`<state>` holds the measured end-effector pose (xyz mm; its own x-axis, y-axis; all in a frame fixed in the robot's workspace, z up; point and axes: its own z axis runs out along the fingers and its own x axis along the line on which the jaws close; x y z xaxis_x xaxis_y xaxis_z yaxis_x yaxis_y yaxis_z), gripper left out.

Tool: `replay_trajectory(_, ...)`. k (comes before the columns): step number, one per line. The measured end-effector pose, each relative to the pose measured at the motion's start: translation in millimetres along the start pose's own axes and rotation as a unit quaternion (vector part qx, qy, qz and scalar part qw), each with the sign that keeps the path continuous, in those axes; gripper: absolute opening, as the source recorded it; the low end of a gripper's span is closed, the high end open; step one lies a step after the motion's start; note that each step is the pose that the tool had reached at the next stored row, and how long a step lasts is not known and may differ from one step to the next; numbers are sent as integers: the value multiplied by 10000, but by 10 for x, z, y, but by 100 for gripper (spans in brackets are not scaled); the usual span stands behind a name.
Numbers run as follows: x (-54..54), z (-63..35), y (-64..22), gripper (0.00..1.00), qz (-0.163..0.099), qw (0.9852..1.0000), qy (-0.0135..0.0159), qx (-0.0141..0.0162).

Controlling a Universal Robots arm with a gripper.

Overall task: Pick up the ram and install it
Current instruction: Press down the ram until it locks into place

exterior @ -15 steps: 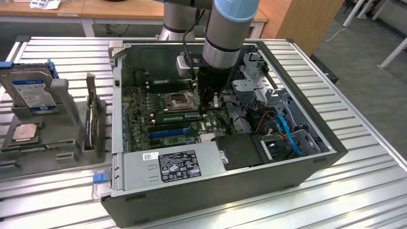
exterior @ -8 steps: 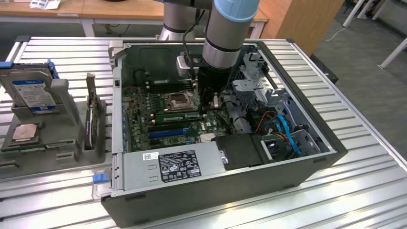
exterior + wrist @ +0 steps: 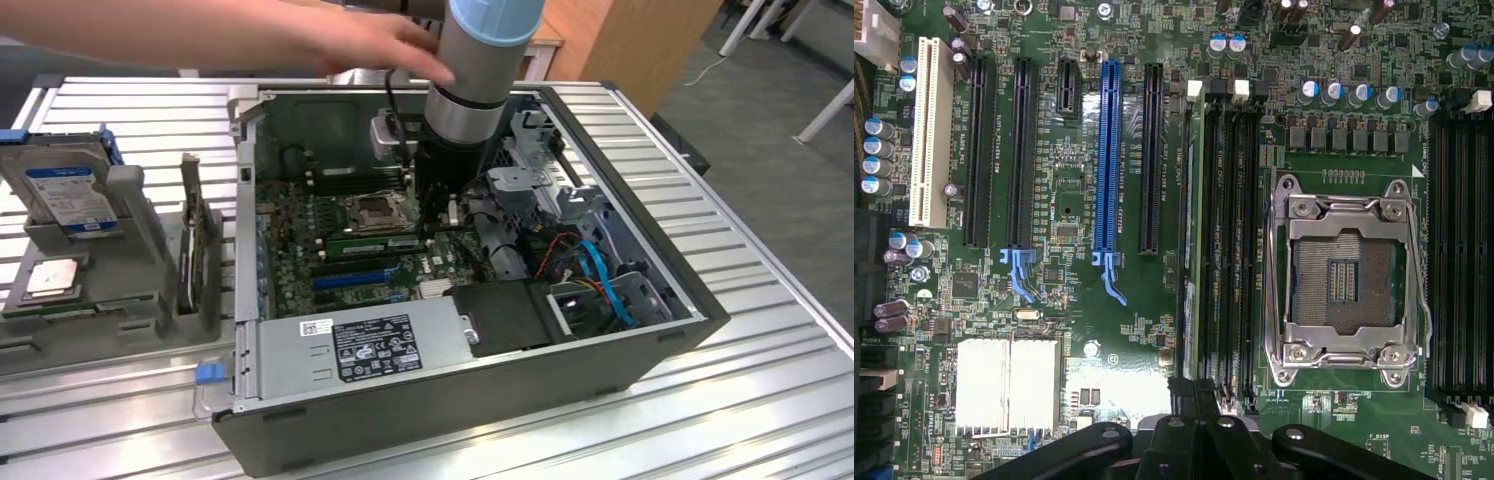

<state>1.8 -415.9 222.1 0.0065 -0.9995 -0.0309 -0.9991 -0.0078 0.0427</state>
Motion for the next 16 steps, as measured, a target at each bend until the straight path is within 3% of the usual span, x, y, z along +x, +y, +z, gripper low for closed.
replay_trajectory(14,2,-3,1,10,0,10000,5,-2)
replay_trajectory(16,13,-16,5,10,1,10000,22,-7)
